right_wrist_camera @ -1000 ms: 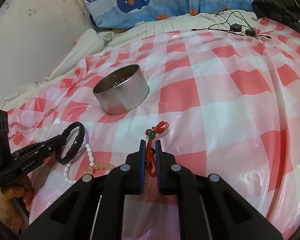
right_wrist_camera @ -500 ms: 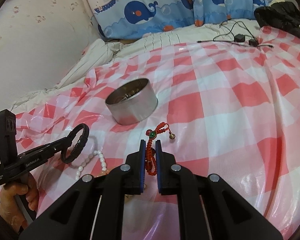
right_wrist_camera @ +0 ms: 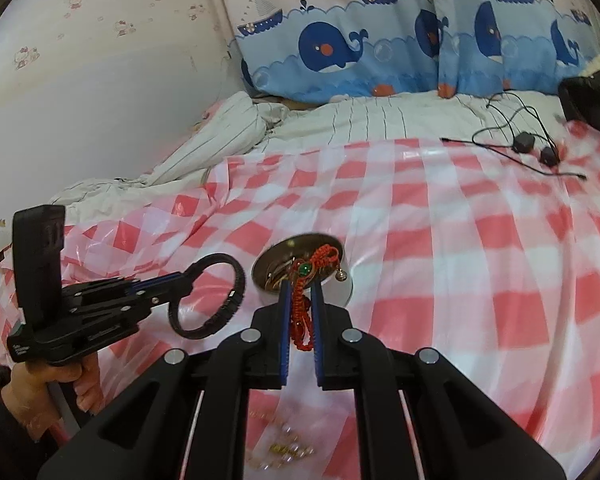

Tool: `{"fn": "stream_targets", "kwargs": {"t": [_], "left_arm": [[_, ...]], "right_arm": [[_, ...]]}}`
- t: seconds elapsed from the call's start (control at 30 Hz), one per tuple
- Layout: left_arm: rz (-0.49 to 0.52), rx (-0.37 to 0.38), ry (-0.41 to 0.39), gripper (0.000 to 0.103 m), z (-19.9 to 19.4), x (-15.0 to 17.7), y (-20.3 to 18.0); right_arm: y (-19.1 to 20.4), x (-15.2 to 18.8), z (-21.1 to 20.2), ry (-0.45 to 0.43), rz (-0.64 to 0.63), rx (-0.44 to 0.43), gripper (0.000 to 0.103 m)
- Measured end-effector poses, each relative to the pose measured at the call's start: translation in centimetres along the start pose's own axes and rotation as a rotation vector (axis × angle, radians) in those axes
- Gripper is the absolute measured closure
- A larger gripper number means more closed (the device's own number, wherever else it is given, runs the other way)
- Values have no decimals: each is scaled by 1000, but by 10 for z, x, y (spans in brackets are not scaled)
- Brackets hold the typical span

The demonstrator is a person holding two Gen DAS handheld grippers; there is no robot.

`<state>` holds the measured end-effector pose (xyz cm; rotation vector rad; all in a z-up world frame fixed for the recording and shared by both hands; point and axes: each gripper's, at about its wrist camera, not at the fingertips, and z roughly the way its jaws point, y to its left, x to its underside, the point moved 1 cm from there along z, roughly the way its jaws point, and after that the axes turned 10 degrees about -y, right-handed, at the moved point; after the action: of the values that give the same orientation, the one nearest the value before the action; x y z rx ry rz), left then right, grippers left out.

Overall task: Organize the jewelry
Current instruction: 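Carry the red bracelet and black leather bracelet over the silver tin with both tools, then lower both bracelets into the tin and open both tools, then move both open tools back over the pearl and pink bead bracelets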

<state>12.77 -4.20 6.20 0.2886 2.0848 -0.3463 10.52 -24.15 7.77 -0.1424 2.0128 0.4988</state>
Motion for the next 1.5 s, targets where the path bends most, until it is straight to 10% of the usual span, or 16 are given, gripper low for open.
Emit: {"fn": "stream_targets", "kwargs": {"t": [0.8, 0.93, 1.17, 1.5], "left_arm": [[19, 7, 80, 77, 82, -19, 7], [-8, -12, 63, 64, 65, -15, 16], [-57, -44, 54, 47, 21, 11, 21], [-122, -142, 91, 25, -42, 73, 20]], "right_arm": [[19, -2, 112, 163, -159, -29, 93], [23, 5, 109, 171, -193, 6, 66], [13, 20, 34, 68, -50, 67, 50], [-33, 87, -17, 144, 185, 296, 31]]}}
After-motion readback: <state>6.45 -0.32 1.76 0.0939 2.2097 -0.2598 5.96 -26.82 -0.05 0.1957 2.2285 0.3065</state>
